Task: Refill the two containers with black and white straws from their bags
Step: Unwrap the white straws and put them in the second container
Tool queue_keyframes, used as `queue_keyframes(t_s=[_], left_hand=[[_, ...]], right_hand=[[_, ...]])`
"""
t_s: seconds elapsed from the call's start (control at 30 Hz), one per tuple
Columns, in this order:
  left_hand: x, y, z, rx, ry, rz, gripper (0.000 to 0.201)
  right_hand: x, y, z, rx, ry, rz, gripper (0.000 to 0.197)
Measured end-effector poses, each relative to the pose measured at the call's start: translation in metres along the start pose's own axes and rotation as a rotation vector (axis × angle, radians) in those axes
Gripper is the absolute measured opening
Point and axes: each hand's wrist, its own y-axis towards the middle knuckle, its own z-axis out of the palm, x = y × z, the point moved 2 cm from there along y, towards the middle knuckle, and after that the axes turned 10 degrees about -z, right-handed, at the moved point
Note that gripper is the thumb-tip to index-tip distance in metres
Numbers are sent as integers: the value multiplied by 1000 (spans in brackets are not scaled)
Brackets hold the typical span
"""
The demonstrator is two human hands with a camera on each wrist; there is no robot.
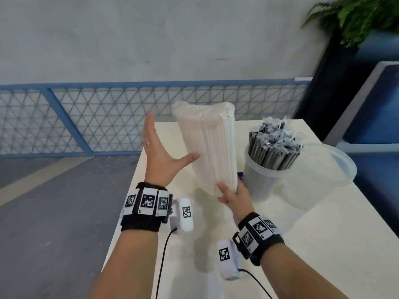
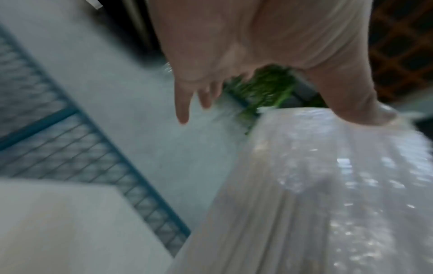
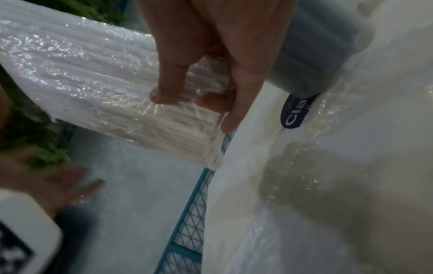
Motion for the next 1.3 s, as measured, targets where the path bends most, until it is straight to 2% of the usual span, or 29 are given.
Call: queue_keyframes(t_s=[0.07, 0.1, 0.17, 0.2, 0.3, 0.4, 0.47, 0.53, 0.63, 0.73, 0.83, 0.93, 1.03, 1.17, 1.3], left_hand=[[17, -8, 13, 202, -149, -284, 124], [21, -13, 20, 312, -168, -335, 123], [24, -22, 33, 461, -237, -344, 119], [22, -26, 40, 482, -293, -345, 113], [13, -35, 56, 422, -401, -357, 87], [-2, -47, 72, 357, -325, -368, 61], [-10, -58, 85, 340, -276, -354, 54], [-16, -73, 103, 348, -249, -345, 57], [-25, -97, 135, 395, -231, -361, 54], [-36, -117, 166, 456, -232, -405, 53], [-45, -129, 190, 482, -228, -425, 59], [-50, -140, 207, 493, -204, -417, 54], [-54, -150, 221, 475, -154, -392, 58], [-56, -163, 234, 419, -113, -369, 74], [-56, -167, 237, 367, -94, -354, 74]], right_hand=[[6, -8, -5, 47, 115, -13, 33], [9, -11, -8, 71, 140, -10, 34], [14, -20, -15, 135, 156, 8, 38], [15, -25, -21, 164, 160, 13, 41], [18, -39, -40, 270, 91, 52, 54], [20, -50, -67, 382, -91, 109, 50], [22, -54, -87, 410, -190, 103, 48], [30, -54, -107, 351, -176, 54, 44], [52, -49, -140, 196, -176, -113, 51], [71, -42, -176, 41, -235, -234, 40], [81, -37, -208, -69, -288, -330, 49], [87, -32, -234, -164, -331, -401, 53], [90, -26, -253, -209, -387, -406, 42], [91, -19, -268, -211, -234, -334, 25], [95, -17, -266, -207, -162, -304, 12]])
